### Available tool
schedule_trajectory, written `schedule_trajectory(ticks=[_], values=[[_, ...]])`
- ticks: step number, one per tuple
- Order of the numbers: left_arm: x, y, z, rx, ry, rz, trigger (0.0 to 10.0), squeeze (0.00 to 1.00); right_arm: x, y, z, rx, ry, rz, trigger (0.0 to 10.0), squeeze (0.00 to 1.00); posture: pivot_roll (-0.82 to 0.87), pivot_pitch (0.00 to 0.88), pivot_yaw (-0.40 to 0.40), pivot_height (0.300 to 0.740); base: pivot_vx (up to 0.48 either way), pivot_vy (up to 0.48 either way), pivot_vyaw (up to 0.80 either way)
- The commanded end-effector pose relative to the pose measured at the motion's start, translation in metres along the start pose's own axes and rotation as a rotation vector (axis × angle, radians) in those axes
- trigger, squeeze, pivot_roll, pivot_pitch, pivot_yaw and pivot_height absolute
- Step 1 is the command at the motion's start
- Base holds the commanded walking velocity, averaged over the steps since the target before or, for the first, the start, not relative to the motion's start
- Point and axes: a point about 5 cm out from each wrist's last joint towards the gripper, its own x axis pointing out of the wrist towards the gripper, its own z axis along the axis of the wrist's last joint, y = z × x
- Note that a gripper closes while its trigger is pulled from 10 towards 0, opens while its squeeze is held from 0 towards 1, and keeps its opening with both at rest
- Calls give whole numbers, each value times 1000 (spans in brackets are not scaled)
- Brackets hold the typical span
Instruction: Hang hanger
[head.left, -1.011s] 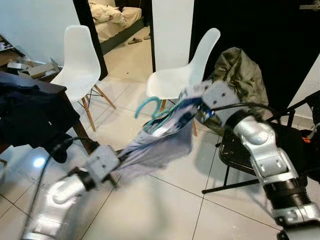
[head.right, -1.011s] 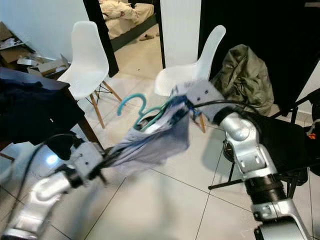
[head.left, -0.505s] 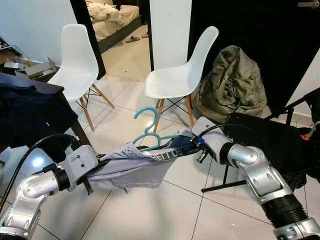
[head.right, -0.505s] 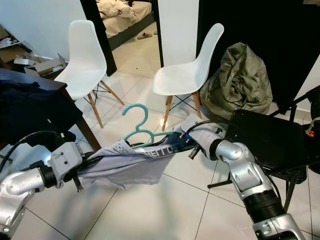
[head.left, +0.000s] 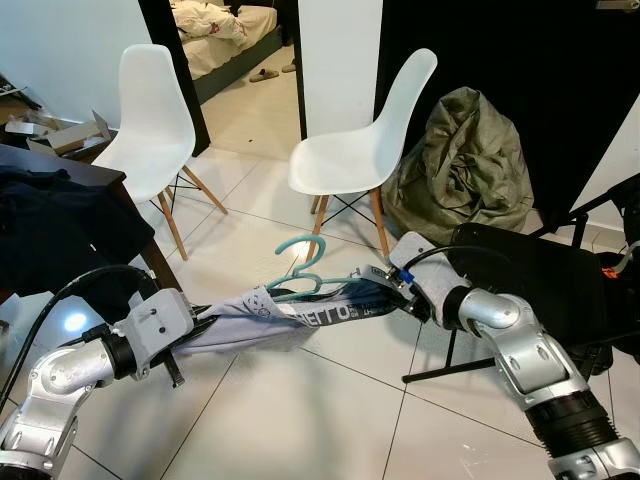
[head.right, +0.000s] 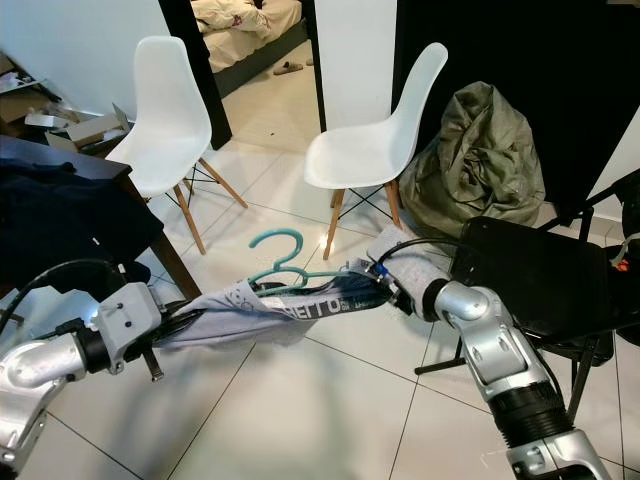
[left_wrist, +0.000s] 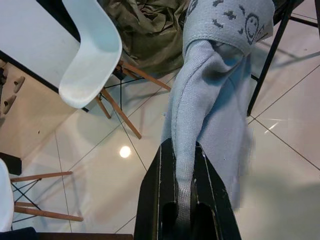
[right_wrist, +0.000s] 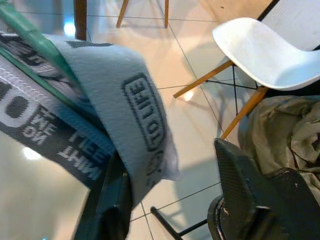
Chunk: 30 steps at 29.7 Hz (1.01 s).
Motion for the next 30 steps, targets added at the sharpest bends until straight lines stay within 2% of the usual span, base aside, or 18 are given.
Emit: schedule_trajectory(ticks=[1, 4, 5, 10, 16, 17, 18, 19, 22, 23, 24, 25, 27, 28, 30], values=[[-4, 12, 6, 13, -28, 63, 10000, 0, -1, 0, -7, 1, 41, -1, 0, 47, 5, 97, 56, 740, 0, 0, 0], [-2, 12, 8, 13, -38, 66, 10000, 0, -2, 0, -7, 8, 31, -7, 0, 39, 4, 98, 57, 740, 0, 0, 0], [-2, 11, 8, 13, -39, 65, 10000, 0, -3, -2, -6, 13, 23, -13, 0, 0, 2, 100, 57, 740, 0, 0, 0], [-2, 10, 7, 17, -37, 63, 10000, 0, -4, -3, -5, 22, 14, -17, 0, 0, 1, 101, 57, 740, 0, 0, 0], [-6, 12, 0, 59, 14, 63, 10000, 0, -8, -11, -8, 27, 29, -30, 0, 0, -2, 102, 52, 740, 0, 0, 0], [-6, 13, 0, 62, 17, 70, 10000, 0, -8, -13, -8, 25, 28, -41, 1804, 0, -3, 102, 52, 740, 0, 0, 0], [-6, 13, 0, 62, 17, 70, 10000, 0, -8, -13, -8, 25, 28, -41, 1804, 0, -3, 102, 52, 740, 0, 0, 0], [-7, 14, 0, 65, 18, 79, 10000, 0, -9, -16, -8, 34, 25, -65, 10000, 671, -3, 102, 52, 740, 0, 0, 0], [-7, 14, 0, 65, 18, 79, 10000, 0, -9, -16, -8, 34, 25, -65, 10000, 671, -3, 102, 52, 740, 0, 0, 0], [-7, 16, 0, 67, 17, 87, 10000, 0, -10, -17, -8, 37, 21, -69, 10000, 1000, -5, 102, 50, 740, 0, 0, 0], [-6, 17, 1, 69, 13, 98, 10000, 0, -11, -18, -8, 29, 28, -78, 10000, 1000, -5, 102, 49, 740, 0, 0, 0], [-6, 18, 2, 70, 9, 105, 10000, 0, -11, -19, -8, 24, 34, -79, 10000, 251, -6, 102, 49, 740, 0, 0, 0], [-6, 18, 2, 70, 9, 105, 10000, 0, -11, -19, -8, 24, 34, -79, 10000, 251, -6, 102, 49, 740, 0, 0, 0], [-5, 19, 3, 70, 6, 109, 10000, 0, -12, -19, -9, 18, 43, -69, 10000, 0, -7, 102, 48, 740, 0, 0, 0], [-5, 19, 3, 70, 5, 111, 10000, 0, -13, -18, -10, 16, 48, -62, 10000, 0, -8, 102, 47, 740, 0, 0, 0]])
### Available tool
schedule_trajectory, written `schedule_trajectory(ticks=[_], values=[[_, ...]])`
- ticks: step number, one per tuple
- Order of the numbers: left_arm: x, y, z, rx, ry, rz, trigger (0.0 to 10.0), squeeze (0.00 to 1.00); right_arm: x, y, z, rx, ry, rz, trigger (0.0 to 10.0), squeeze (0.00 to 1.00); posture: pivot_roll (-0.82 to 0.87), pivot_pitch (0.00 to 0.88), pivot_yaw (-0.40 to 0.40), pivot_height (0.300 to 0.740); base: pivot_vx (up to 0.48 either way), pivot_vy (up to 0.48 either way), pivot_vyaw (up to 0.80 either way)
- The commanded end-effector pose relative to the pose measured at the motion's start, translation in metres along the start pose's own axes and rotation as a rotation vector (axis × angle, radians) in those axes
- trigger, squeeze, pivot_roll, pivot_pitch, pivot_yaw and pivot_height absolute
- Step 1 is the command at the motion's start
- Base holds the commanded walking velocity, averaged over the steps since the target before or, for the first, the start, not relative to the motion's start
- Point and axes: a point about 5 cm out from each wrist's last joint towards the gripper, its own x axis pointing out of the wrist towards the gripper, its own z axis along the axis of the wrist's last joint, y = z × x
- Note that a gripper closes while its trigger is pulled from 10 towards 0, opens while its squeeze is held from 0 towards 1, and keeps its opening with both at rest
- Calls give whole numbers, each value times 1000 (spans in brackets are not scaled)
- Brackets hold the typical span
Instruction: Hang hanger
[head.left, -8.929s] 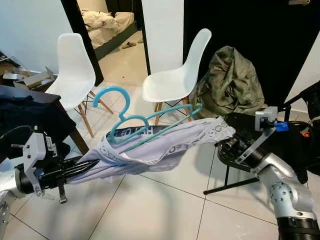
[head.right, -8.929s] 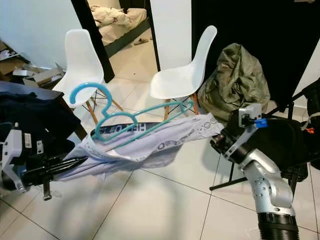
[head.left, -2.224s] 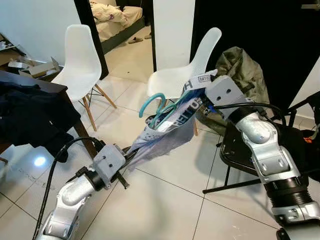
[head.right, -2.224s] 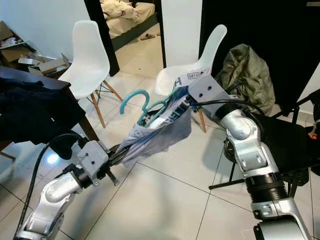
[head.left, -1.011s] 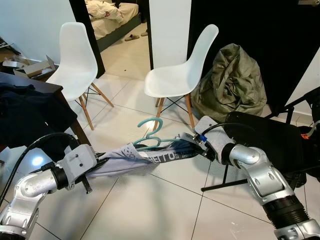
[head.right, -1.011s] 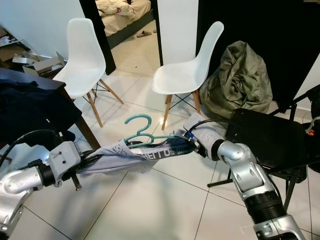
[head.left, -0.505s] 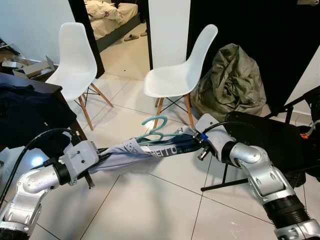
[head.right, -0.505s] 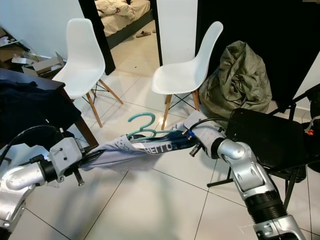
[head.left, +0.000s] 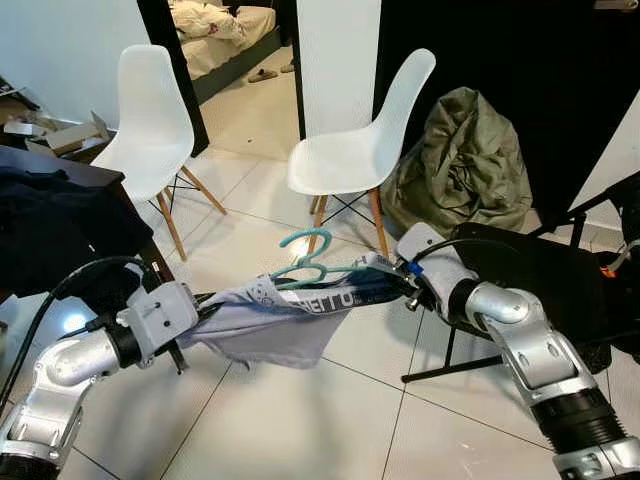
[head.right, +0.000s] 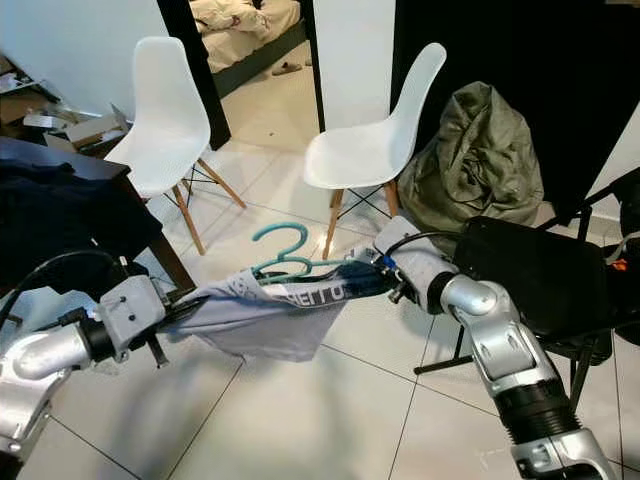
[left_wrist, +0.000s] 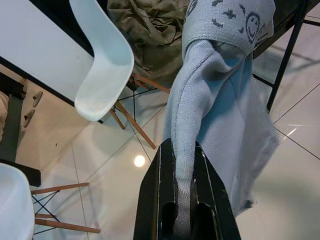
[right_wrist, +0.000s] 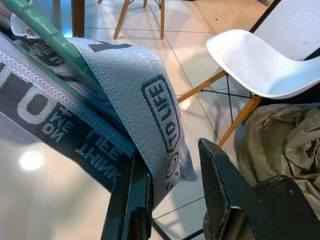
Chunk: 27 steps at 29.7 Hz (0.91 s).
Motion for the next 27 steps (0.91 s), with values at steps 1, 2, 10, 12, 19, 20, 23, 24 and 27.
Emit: schedule_trajectory(ticks=[1, 2, 10, 12, 19, 20, 23, 24, 27], values=[[-10, 13, -4, 16, 40, 71, 10000, 0, -8, -10, -14, 10, 78, -41, 10000, 0, -8, 102, 47, 740, 0, 0, 0], [-10, 13, -4, 16, 40, 72, 10000, 0, -8, -8, -14, 6, 78, -23, 10000, 0, -9, 102, 46, 740, 0, 0, 0], [-11, 14, -5, 23, 39, 77, 10000, 0, -14, -4, -11, -19, 42, 63, 10000, 0, -9, 103, 45, 740, 0, 0, 0], [-11, 14, -5, 24, 39, 77, 10000, 0, -16, -5, -10, -22, 31, 68, 10000, 0, -9, 105, 45, 740, 0, 0, 0], [-10, 14, -5, 22, 37, 75, 10000, 0, -21, -9, -6, -16, -10, 81, 10000, 0, -8, 104, 45, 740, 0, 0, 0], [-10, 14, -5, 22, 36, 75, 10000, 0, -22, -9, -5, -12, -13, 82, 10000, 0, -8, 104, 45, 740, 0, 0, 0], [-10, 13, -5, 23, 36, 74, 10000, 0, -23, -9, -6, -9, -20, 90, 10000, 0, -6, 103, 44, 740, 0, 0, 0], [-10, 13, -5, 24, 36, 75, 10000, 0, -24, -10, -6, -10, -19, 87, 10000, 0, -6, 103, 44, 740, 0, 0, 0], [-11, 13, -5, 23, 36, 74, 10000, 0, -22, -12, -6, -9, -21, 61, 10000, 0, -4, 102, 43, 740, 0, 0, 0]])
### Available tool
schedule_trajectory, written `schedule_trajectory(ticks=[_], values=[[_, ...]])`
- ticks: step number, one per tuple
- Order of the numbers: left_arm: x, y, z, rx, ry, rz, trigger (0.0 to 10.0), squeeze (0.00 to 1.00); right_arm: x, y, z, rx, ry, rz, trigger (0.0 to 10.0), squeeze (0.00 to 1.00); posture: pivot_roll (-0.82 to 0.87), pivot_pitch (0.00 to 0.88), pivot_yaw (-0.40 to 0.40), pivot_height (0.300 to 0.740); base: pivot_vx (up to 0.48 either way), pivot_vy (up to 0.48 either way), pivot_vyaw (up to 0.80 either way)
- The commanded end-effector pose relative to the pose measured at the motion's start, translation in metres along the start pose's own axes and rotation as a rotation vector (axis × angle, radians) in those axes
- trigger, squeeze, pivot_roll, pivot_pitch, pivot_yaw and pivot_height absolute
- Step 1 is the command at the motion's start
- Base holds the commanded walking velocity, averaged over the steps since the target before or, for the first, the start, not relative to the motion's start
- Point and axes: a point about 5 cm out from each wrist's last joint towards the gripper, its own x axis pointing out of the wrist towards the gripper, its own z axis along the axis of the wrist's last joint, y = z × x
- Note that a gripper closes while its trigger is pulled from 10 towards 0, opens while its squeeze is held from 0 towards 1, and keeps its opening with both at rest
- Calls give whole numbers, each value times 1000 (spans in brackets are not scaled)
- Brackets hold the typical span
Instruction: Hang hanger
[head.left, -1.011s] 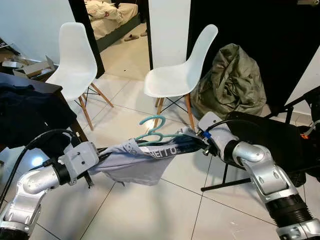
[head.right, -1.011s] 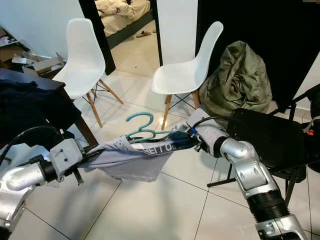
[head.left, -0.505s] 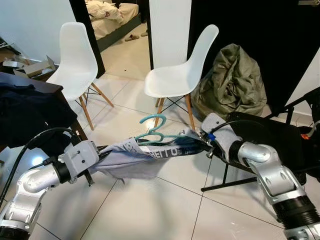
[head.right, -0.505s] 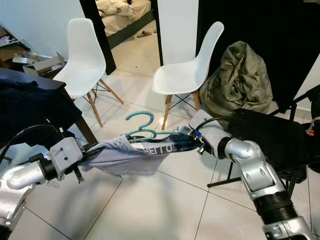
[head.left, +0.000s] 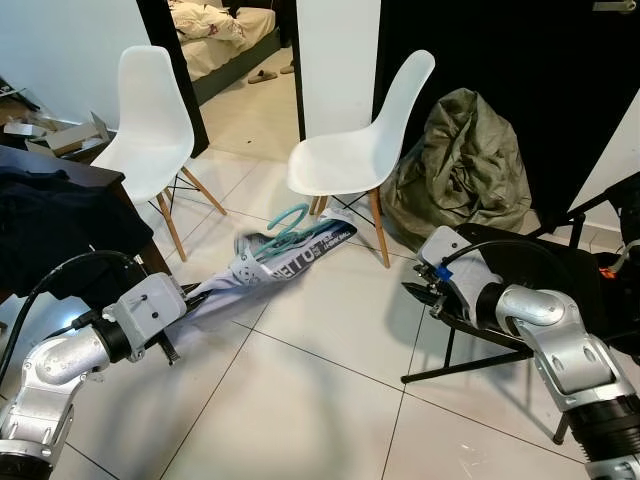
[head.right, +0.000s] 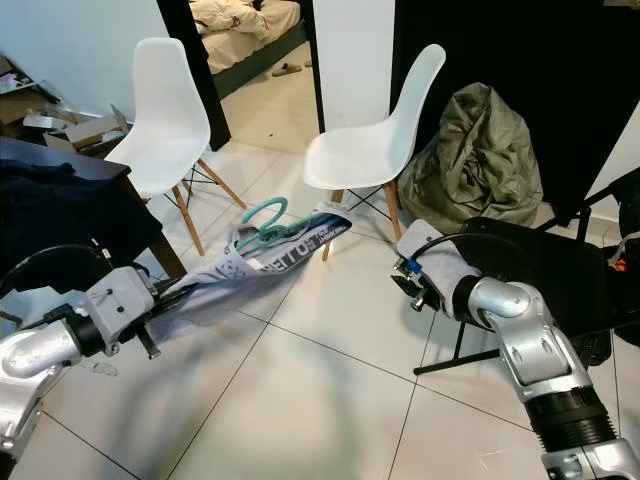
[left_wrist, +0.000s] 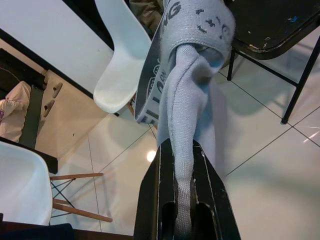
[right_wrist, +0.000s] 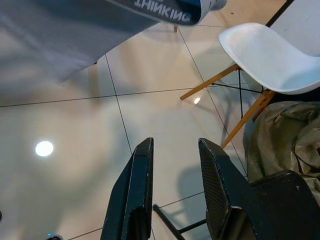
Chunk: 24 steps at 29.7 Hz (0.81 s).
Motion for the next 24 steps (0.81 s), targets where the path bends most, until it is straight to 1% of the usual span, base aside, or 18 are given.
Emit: schedule_trajectory(ticks=[1, 3, 4, 6, 7, 8, 10, 12, 13, 16, 18, 24], values=[[-4, 4, -1, 21, 15, -2, 10000, 0, -1, -1, 3, -6, -21, -15, 10000, 0, -4, 102, 43, 740, 0, 0, 0], [-3, 3, -1, 20, 13, -2, 10000, 0, 1, -4, 4, -3, -28, -55, 10000, 0, -3, 101, 43, 740, 0, 0, 0], [-3, 3, -1, 20, 13, -2, 10000, 0, 1, -4, 4, -3, -28, -55, 10000, 0, -3, 101, 43, 740, 0, 0, 0], [-1, 1, 1, 16, 2, -7, 10000, 0, 7, -10, 11, 6, -60, -141, 10000, 0, -5, 99, 44, 740, 0, 0, 0], [0, 0, 2, 14, -2, -9, 10000, 0, 9, -12, 13, 11, -73, -169, 10000, 0, -5, 98, 43, 740, 0, 0, 0], [0, 0, 2, 14, -2, -9, 10000, 0, 9, -12, 13, 11, -73, -169, 10000, 0, -5, 98, 43, 740, 0, 0, 0], [3, -3, 4, 4, -20, -19, 10000, 0, 13, -15, 19, 32, -101, -233, 10000, 0, -6, 98, 44, 740, 0, 0, 0], [9, -9, 9, -10, -47, -32, 10000, 0, 19, -14, 27, 50, -140, -265, 10000, 0, -6, 96, 44, 740, 0, 0, 0], [13, -14, 11, -19, -64, -44, 10000, 0, 23, -12, 32, 52, -164, -266, 10000, 0, -6, 93, 46, 740, 0, 0, 0], [16, -18, 13, -25, -75, -53, 10000, 0, 25, -11, 35, 52, -179, -266, 10000, 0, -6, 93, 46, 740, 0, 0, 0], [21, -24, 16, -37, -96, -67, 10000, 0, 32, -7, 42, 53, -201, -258, 10000, 0, -8, 89, 46, 740, 0, 0, 0], [27, -27, 22, -44, -124, -81, 10000, 0, 40, -2, 48, 47, -220, -254, 10000, 0, -7, 90, 49, 740, 0, 0, 0]])
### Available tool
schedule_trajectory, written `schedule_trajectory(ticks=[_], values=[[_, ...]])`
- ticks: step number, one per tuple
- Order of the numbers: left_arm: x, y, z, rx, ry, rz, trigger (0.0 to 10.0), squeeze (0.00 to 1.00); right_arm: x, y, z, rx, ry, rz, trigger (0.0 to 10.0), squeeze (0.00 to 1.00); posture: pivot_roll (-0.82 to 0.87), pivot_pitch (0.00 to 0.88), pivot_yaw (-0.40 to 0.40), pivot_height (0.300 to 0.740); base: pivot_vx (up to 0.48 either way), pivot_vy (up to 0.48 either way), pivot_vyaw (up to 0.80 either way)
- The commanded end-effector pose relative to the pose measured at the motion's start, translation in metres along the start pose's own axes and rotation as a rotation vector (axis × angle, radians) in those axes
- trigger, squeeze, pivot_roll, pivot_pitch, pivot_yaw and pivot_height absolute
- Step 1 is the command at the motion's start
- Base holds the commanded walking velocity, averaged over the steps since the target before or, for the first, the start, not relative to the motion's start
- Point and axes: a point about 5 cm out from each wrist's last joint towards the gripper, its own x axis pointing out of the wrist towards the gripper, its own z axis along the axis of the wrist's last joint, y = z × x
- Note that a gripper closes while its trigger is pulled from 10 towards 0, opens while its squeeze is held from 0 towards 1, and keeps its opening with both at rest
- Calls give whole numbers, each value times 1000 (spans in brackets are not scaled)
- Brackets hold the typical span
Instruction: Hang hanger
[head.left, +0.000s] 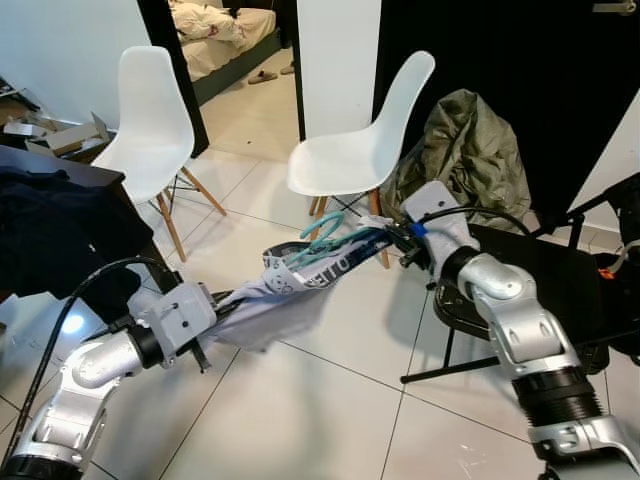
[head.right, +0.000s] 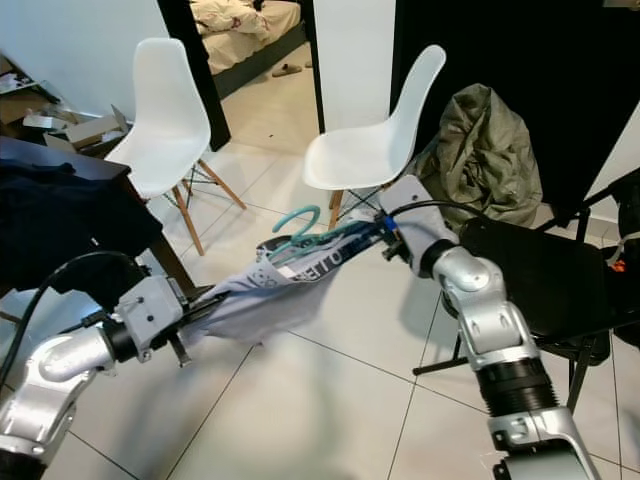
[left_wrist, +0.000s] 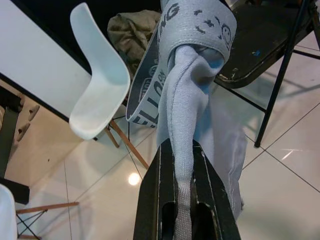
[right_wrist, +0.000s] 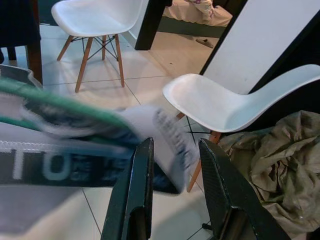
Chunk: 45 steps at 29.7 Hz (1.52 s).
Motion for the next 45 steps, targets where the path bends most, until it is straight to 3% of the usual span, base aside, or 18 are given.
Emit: schedule_trajectory(ticks=[1, 2, 3, 4, 6, 8, 11, 12, 23, 24, 25, 26, 31, 32, 33, 34, 39, 45], values=[[4, 0, 5, 5, -21, -12, 10000, 0, 5, 6, 3, -8, -17, 10, 8627, 0, -6, 91, 50, 740, 0, 0, 0], [4, 0, 5, 5, -22, -13, 10000, 0, 6, 6, 4, -8, -19, 9, 8627, 0, -5, 91, 49, 740, 0, 0, 0], [4, 0, 6, 6, -22, -13, 10000, 0, 6, 6, 4, -11, -17, 6, 5725, 0, -5, 91, 50, 740, 0, 0, 0], [4, 0, 6, 6, -22, -12, 10000, 0, 6, 6, 3, -14, -16, 3, 4745, 0, -5, 91, 51, 740, 0, 0, 0], [4, 0, 6, 6, -22, -12, 10000, 0, 7, 5, 3, -16, -15, 1, 4745, 0, -5, 91, 51, 740, 0, 0, 0], [4, 1, 6, 8, -22, -11, 10000, 0, 6, 2, 0, -20, -5, -12, 2196, 0, -4, 92, 52, 740, 0, 0, 0], [3, 3, 7, 12, -21, -10, 10000, 0, 4, -2, -3, -26, 8, -29, 1961, 0, -4, 93, 53, 740, 0, 0, 0], [3, 3, 8, 13, -22, -10, 10000, 0, 4, -3, -4, -29, 10, -36, 0, 0, -3, 93, 53, 740, 0, 0, 0], [3, 5, 8, 18, -19, -7, 10000, 0, 3, -7, -4, -38, 10, -37, 0, 0, -3, 92, 52, 740, 0, 0, 0], [3, 5, 8, 19, -19, -6, 10000, 0, 3, -7, -4, -40, 10, -40, 3373, 0, -3, 92, 52, 740, 0, 0, 0], [3, 5, 8, 21, -18, -6, 10000, 0, 2, -10, -5, -41, 11, -61, 10000, 745, -4, 93, 52, 740, 0, 0, 0], [3, 5, 8, 22, -17, -7, 10000, 0, 1, -12, -6, -37, 13, -78, 10000, 1000, -4, 93, 52, 740, 0, 0, 0], [3, 5, 9, 20, -18, -6, 10000, 0, 0, -15, -10, -55, 41, -86, 10000, 1000, -4, 92, 51, 740, 0, 0, 0], [3, 5, 9, 20, -18, -5, 10000, 0, -1, -15, -11, -65, 53, -78, 10000, 263, -5, 92, 51, 740, 0, 0, 0], [3, 5, 9, 20, -18, -4, 10000, 0, -1, -16, -12, -70, 60, -74, 10000, 263, -5, 92, 51, 740, 0, 0, 0], [3, 5, 9, 20, -19, -4, 10000, 0, -1, -16, -13, -73, 64, -71, 10000, 0, -6, 92, 51, 740, 0, 0, 0], [3, 5, 9, 21, -20, -3, 10000, 0, -1, -17, -14, -78, 69, -72, 9451, 0, -6, 92, 51, 740, 0, 0, 0], [4, 6, 10, 24, -24, -3, 10000, 0, 1, -9, -16, -61, 73, -44, 10000, 0, -3, 93, 51, 740, 0, 0, 0]])
